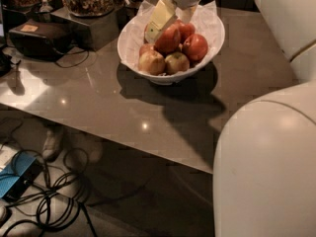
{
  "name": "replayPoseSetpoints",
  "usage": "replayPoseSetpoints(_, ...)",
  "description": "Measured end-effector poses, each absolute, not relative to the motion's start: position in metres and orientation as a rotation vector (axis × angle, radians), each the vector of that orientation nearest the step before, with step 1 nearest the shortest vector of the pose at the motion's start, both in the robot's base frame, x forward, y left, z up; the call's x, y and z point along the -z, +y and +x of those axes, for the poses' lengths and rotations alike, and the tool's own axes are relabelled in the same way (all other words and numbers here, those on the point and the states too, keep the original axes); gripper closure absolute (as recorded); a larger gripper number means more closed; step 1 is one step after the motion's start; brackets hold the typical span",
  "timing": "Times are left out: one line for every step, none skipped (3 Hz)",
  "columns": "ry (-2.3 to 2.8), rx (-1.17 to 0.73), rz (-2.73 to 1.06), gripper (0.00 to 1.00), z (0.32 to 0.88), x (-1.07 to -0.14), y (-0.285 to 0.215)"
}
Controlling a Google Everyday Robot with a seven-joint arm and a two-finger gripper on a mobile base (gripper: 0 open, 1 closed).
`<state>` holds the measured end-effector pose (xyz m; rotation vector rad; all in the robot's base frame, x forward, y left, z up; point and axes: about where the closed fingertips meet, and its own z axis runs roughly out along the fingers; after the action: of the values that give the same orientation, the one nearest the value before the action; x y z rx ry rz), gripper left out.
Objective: Pick apple from white bowl
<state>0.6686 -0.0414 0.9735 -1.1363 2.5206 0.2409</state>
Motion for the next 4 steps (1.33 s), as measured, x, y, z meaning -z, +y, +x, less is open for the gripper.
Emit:
replayPoseSetpoints(2.545, -0.243, -1.132, 0.19, 0.677, -0.969, -0.039)
replayPoseSetpoints(2.571, -0.234, -1.103, 0.19, 0.692, -0.964, -0.040)
replayPoseSetpoints(2.592, -0.237, -1.073, 0.20, 0.704, -0.957, -0.040)
replayPoseSetpoints(2.600, -0.243, -1.056, 0.21, 0.708, -0.956, -0.042)
